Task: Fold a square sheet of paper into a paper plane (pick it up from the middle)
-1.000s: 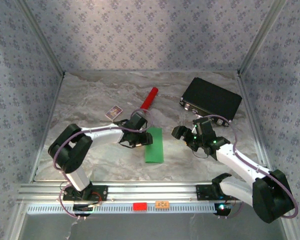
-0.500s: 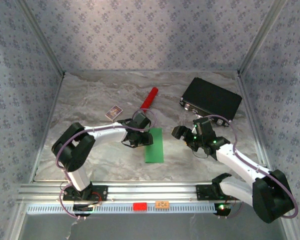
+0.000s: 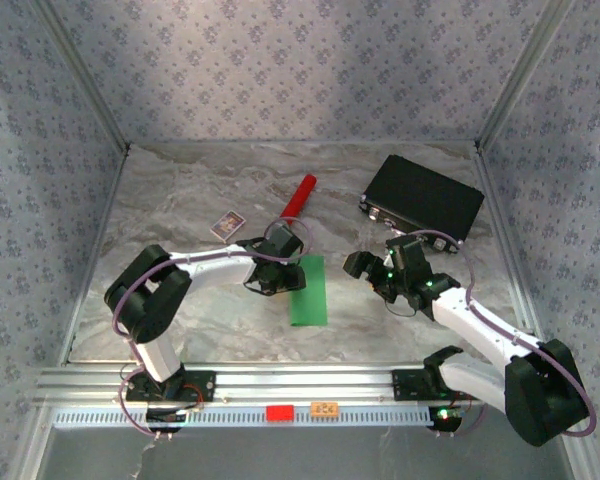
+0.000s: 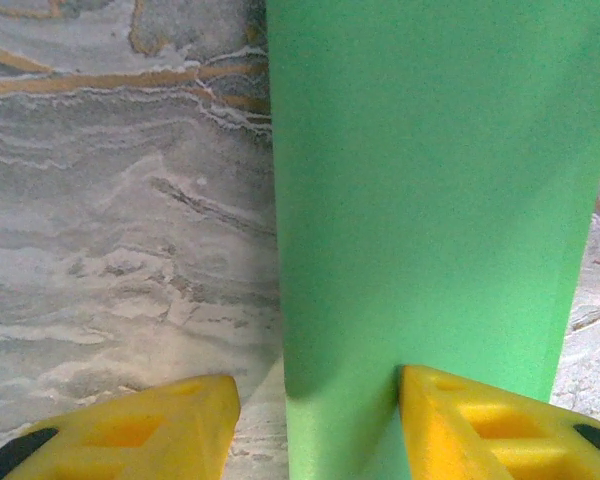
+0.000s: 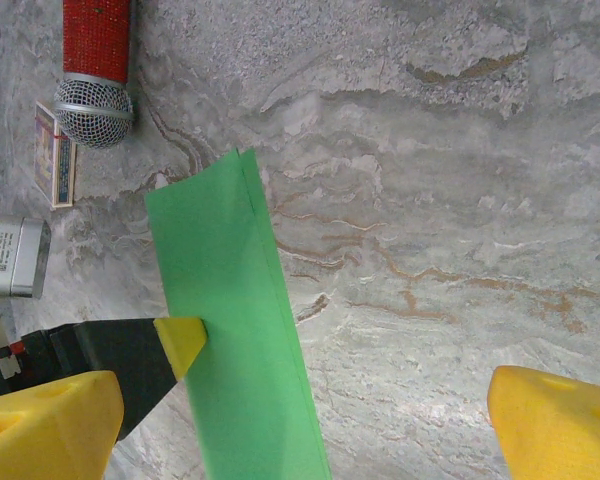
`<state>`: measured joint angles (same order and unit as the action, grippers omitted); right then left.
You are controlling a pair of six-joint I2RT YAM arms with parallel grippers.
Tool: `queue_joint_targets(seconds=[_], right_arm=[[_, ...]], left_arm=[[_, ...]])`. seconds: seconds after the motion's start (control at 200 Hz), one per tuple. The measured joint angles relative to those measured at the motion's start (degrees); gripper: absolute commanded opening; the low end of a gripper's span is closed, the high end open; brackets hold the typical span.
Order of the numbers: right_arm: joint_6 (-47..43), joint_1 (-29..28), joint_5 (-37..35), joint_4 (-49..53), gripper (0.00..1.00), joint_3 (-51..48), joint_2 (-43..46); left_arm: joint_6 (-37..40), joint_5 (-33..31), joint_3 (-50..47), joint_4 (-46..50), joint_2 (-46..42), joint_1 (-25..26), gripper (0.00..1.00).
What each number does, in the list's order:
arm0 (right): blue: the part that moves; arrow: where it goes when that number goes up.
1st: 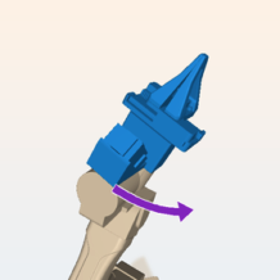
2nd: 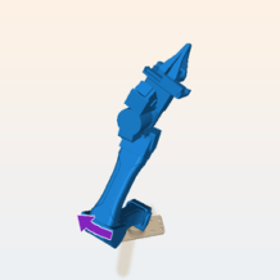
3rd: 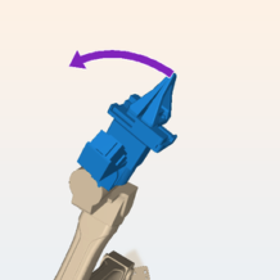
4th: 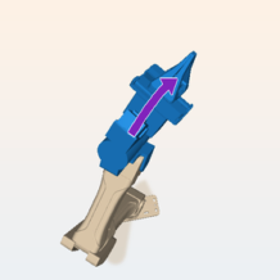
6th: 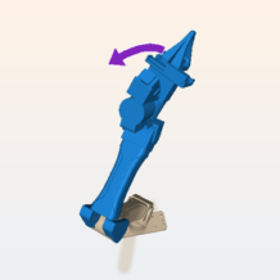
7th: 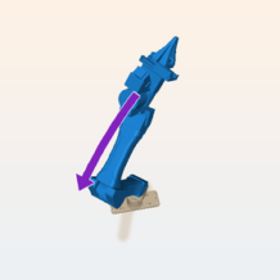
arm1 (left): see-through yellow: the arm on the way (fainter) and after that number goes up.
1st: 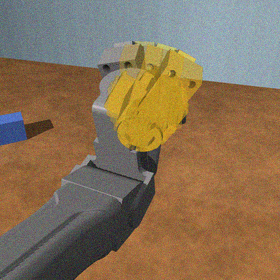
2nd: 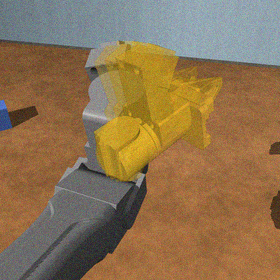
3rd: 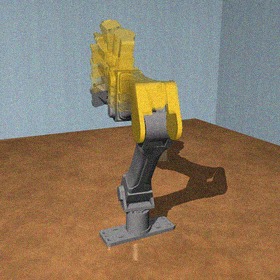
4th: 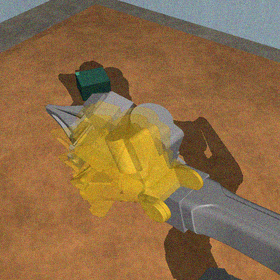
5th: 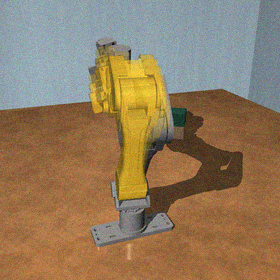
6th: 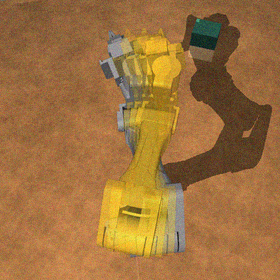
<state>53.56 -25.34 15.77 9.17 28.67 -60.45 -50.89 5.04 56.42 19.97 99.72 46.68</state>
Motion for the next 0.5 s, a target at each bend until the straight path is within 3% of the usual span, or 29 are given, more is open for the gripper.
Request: queue_joint_targets(seconds=[0.5], right_arm=[[0.0, 0.0, -0.1, 0.0, 0.96, 0.0, 0.0]], left_arm=[[3.2, -0.9, 2.8, 3.5, 1.7, 0.6, 0.51]])
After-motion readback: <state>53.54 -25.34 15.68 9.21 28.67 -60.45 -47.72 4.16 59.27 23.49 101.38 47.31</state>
